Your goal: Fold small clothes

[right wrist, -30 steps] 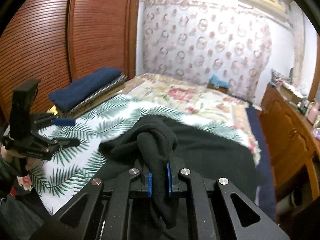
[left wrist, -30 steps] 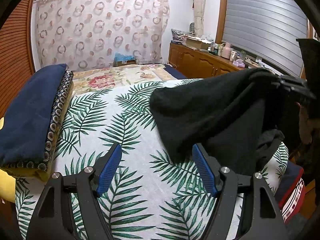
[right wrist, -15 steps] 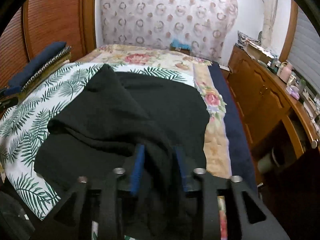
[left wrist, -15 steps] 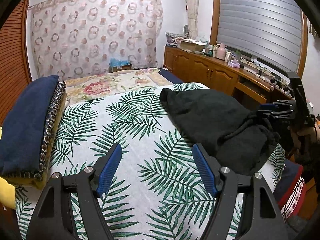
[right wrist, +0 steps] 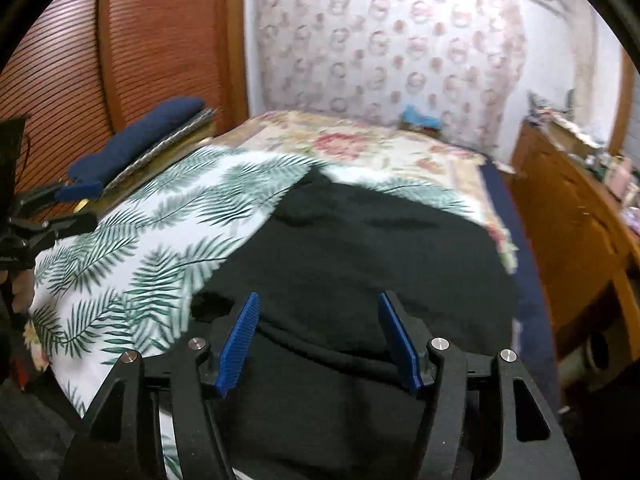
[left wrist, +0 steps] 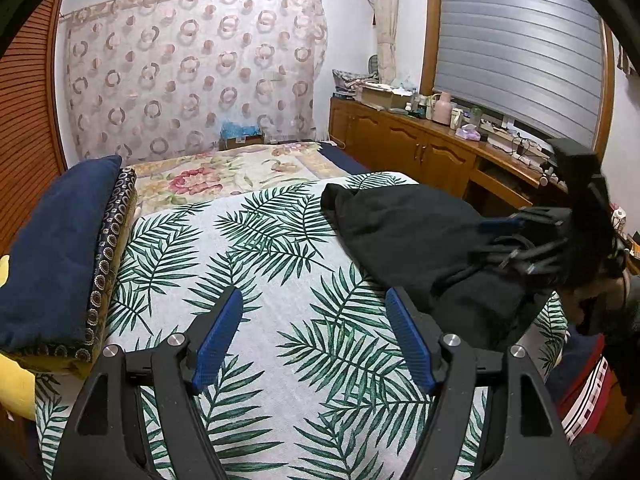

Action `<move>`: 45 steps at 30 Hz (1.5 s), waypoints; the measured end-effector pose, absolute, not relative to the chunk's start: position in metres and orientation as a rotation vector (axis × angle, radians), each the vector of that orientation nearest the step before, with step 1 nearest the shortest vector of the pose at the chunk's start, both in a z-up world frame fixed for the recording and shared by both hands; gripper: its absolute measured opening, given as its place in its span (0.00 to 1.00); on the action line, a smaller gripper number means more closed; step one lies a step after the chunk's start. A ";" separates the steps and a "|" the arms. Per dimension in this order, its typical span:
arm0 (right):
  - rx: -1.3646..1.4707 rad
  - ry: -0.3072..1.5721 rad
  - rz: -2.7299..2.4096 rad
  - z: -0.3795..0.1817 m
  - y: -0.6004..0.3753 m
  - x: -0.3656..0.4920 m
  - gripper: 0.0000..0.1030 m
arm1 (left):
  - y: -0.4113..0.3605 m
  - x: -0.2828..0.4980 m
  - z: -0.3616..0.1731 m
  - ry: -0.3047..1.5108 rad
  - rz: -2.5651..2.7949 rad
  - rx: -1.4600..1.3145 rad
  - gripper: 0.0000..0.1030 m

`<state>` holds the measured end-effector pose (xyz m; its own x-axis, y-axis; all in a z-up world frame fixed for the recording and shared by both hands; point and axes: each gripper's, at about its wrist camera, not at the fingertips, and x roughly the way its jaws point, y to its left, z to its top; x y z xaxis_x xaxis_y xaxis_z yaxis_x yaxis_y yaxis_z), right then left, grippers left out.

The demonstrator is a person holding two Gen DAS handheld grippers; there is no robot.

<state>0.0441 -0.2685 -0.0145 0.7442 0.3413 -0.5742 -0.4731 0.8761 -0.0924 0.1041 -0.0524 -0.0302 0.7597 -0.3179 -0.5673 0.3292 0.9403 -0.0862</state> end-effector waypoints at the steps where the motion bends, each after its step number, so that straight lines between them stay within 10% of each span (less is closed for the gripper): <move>1: -0.246 0.588 0.469 -0.019 -0.261 0.046 0.62 | -0.052 0.105 -0.030 0.615 -0.352 0.023 0.73; 18: -0.339 0.737 0.586 -0.042 -0.213 0.111 0.62 | -0.039 0.133 -0.045 0.677 -0.365 0.014 0.73; 23: -0.300 0.707 0.610 -0.031 -0.223 0.112 0.09 | -0.043 0.148 -0.050 0.704 -0.375 0.030 0.73; 34: -0.234 0.550 0.367 0.046 -0.329 0.163 0.09 | -0.083 0.203 -0.043 0.740 -0.436 0.081 0.73; 45: -0.161 0.746 0.231 0.003 -0.384 0.272 0.12 | -0.123 0.264 -0.061 0.833 -0.485 0.094 0.73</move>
